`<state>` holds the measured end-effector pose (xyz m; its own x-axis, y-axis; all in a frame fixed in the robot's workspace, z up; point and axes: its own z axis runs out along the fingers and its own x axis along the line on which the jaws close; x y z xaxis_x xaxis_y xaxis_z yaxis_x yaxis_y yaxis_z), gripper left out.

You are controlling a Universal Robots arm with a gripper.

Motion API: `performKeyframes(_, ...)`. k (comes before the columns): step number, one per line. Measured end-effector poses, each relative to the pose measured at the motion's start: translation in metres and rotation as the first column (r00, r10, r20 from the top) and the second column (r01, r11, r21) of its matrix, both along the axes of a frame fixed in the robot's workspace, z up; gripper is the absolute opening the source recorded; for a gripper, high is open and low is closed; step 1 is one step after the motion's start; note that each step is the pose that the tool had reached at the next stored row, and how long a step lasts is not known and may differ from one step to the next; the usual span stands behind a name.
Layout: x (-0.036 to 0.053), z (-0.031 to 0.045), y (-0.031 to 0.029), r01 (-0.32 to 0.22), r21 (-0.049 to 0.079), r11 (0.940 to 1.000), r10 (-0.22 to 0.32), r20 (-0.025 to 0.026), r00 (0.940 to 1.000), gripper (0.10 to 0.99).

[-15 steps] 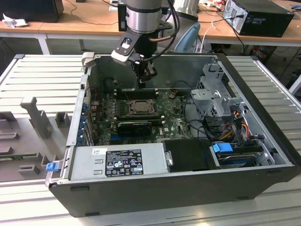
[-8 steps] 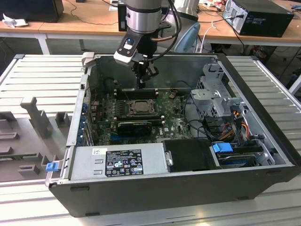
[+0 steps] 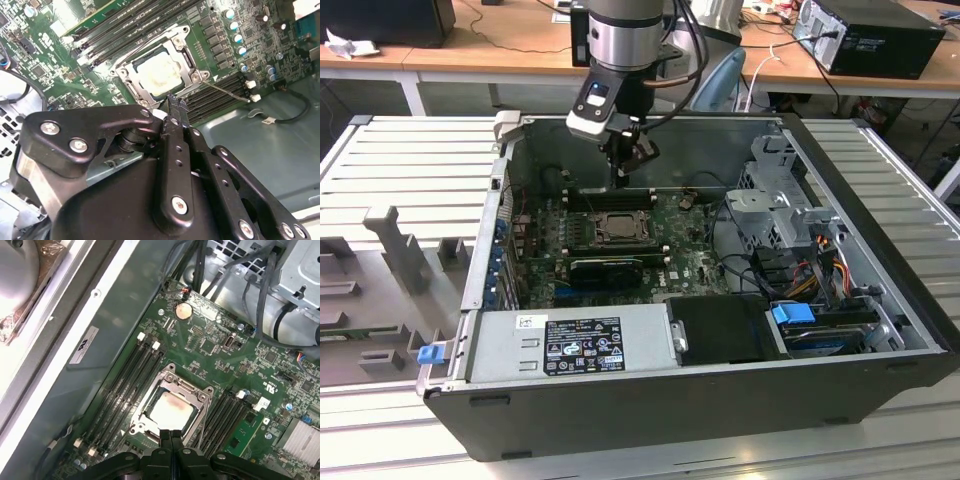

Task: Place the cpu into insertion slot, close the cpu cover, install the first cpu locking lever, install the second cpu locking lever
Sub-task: 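Install the first cpu locking lever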

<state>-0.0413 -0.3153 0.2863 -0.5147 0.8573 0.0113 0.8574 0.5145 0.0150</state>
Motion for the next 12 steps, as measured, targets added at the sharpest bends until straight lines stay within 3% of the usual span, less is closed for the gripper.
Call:
performKeyframes(6,0.0,0.0,0.0,-0.058,0.0,0.9983,0.058,0.0,0.9983,0.106)
performKeyframes(12,0.0,0.0,0.0,-0.12,0.0,0.9928,0.12,0.0,0.9928,0.106)
